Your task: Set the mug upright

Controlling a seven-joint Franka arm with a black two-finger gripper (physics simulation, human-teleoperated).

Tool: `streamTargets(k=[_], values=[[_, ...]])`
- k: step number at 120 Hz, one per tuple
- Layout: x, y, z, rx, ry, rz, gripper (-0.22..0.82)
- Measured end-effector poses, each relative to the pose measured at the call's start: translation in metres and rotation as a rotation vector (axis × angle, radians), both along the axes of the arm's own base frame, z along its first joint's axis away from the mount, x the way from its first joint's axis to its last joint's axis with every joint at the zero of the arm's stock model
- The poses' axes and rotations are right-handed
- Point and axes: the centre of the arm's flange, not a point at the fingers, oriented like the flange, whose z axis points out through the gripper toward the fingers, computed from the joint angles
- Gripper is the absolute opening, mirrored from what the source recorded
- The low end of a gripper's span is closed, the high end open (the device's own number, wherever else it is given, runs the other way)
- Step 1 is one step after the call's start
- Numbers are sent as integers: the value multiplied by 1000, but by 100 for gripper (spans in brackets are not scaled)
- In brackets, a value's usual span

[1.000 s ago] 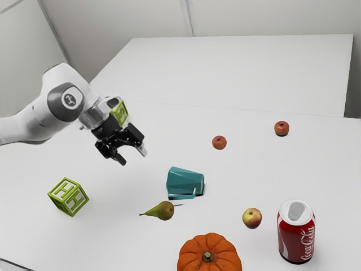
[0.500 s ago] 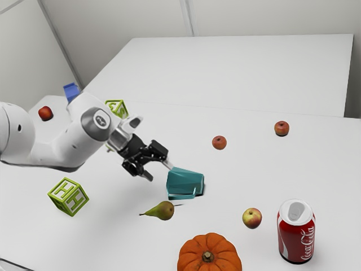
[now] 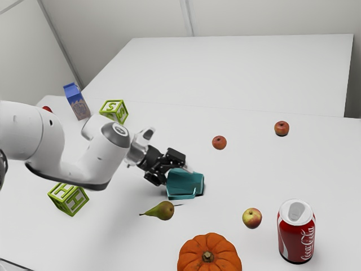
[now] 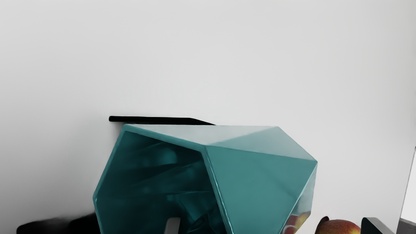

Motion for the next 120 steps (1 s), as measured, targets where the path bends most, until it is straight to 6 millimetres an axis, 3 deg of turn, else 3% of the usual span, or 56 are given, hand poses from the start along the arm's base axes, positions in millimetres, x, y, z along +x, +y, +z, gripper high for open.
streamTargets(k=[21, 59, 80, 92, 105, 120], values=[[1, 2, -2, -41, -62, 13, 58], [2, 3, -1, -36, -154, -43, 7], [3, 2, 5, -27, -197, -76, -5], [2, -4, 24, -24, -252, -102, -12], [0, -11, 53, 8, -330, -157, -13], [-2, -10, 93, 196, -419, -359, -14]])
